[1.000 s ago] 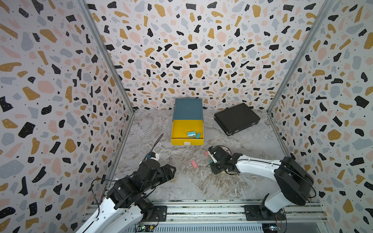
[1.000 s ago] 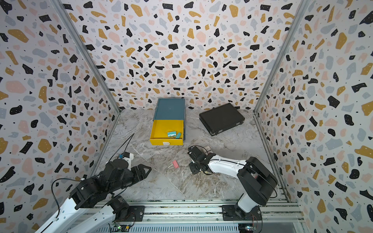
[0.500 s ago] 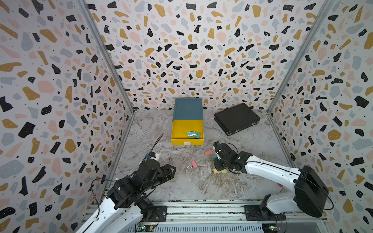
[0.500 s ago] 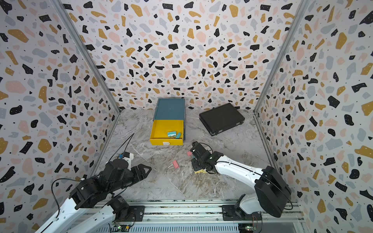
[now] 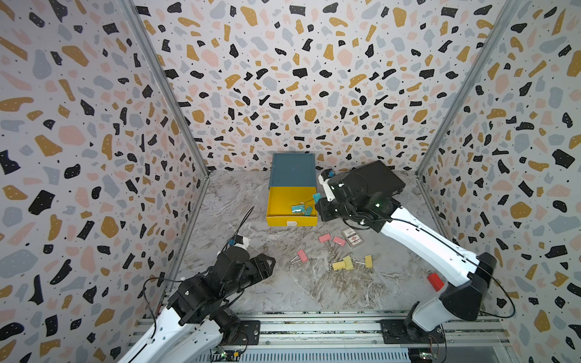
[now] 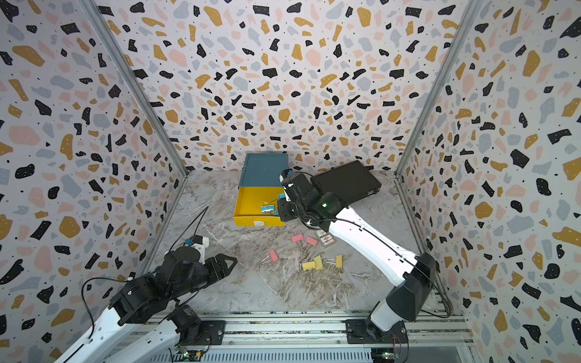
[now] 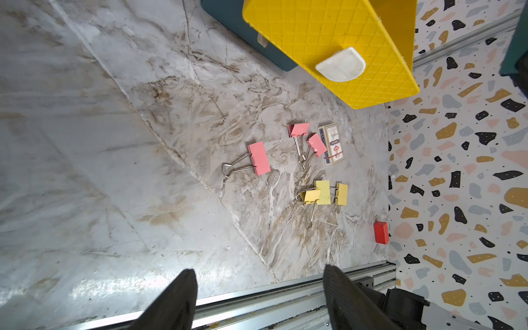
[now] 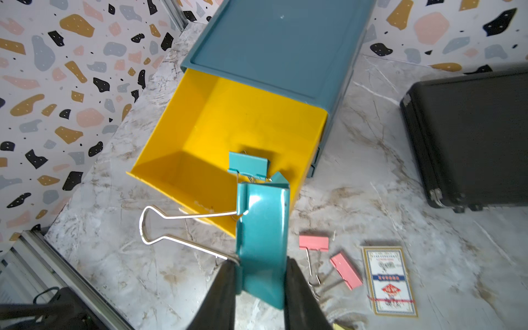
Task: Put the binder clips in the drawer according to color
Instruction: Place the binder clip in the drawer.
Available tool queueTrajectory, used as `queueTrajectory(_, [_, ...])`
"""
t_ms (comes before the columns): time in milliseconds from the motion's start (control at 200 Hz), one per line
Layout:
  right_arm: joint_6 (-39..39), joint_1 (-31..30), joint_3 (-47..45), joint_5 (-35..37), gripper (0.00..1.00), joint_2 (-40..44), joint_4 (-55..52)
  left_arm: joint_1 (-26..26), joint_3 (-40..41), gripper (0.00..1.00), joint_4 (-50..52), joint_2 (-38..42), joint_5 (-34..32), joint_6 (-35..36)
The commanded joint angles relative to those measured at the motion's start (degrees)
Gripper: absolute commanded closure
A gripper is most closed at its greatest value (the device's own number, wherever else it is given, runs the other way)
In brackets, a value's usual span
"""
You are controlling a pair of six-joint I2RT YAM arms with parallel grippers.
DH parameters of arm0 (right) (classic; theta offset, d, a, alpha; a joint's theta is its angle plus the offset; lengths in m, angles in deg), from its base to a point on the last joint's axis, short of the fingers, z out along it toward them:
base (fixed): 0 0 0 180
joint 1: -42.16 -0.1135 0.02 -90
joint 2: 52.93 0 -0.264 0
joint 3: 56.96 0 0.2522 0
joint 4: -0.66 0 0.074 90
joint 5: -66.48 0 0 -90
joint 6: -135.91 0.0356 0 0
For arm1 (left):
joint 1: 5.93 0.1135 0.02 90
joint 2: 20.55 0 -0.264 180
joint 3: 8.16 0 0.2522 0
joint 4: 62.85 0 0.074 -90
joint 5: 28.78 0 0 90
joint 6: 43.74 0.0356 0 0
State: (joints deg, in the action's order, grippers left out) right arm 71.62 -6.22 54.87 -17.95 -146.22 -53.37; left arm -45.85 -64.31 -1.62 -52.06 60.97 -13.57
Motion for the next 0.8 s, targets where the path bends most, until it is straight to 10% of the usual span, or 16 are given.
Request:
queueTrajectory(0, [1.3,0.0,7.6,-1.3,0.80,-5.9,-7.4,-0.2,1.4,0.27,-5.7,-0.7,0.3,-1.5])
queueTrajectory(355, [4.1,0.1,23.2,-2.5,0.74,-18.7,-14.6,-0.2,3.0,0.28,-21.7,-7.5,2.6,-6.0])
queueTrajectory(636, [4.9,1.0,26.3,-4.7,0.41,-20.0,-14.7,2.1,2.5,0.32,-32.7,-16.0,5.3,-8.4])
queueTrajectory(796, [4.0,1.6,26.1,-5.2,0.42,-16.1,-14.7,4.0,2.1,0.35,-36.1,-18.9,6.5,-8.6])
